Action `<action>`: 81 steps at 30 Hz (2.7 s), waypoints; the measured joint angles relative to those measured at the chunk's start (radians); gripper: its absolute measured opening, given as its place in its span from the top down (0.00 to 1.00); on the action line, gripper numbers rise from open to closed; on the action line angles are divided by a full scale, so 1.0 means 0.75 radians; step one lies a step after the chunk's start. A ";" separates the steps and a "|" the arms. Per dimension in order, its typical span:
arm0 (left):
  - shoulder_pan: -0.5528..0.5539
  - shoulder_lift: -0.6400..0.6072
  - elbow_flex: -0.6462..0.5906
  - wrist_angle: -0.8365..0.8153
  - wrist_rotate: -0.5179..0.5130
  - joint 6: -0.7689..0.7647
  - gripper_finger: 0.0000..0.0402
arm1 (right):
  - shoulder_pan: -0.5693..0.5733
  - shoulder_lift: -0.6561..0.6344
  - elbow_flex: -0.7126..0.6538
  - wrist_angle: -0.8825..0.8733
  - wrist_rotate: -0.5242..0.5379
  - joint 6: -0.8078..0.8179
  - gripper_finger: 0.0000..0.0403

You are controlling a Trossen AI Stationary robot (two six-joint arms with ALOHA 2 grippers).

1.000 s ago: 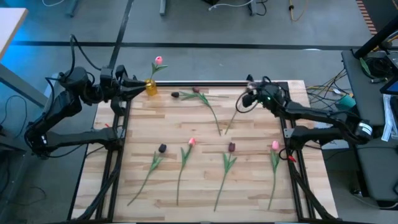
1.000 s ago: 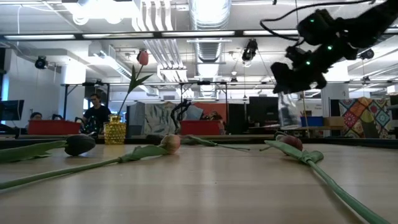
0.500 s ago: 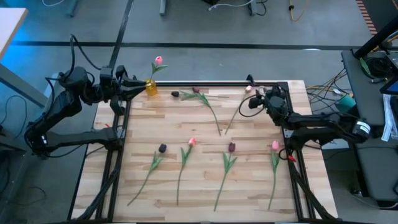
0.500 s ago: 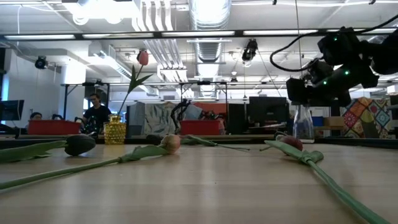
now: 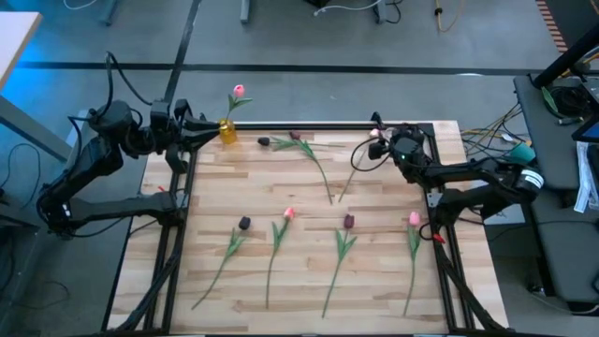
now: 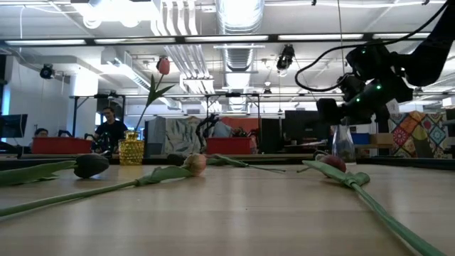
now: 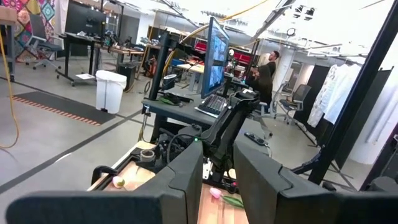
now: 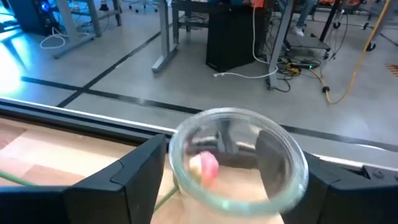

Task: Sort flowers into vase by color
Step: Adjust the transparent vase on the table, then insert the top black tulip into the transparent vase

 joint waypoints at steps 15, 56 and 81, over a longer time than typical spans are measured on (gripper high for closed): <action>0.000 -0.064 0.001 -0.029 0.001 0.002 0.81 | 0.000 -0.103 0.376 -0.776 -0.080 -0.006 0.23; 0.000 0.023 -0.009 -0.065 0.002 0.036 0.81 | 0.062 0.822 2.112 -2.208 -1.197 -0.497 0.52; -0.001 0.020 -0.010 -0.089 0.015 0.025 0.81 | 0.032 1.627 2.735 -2.512 -1.047 -0.897 0.54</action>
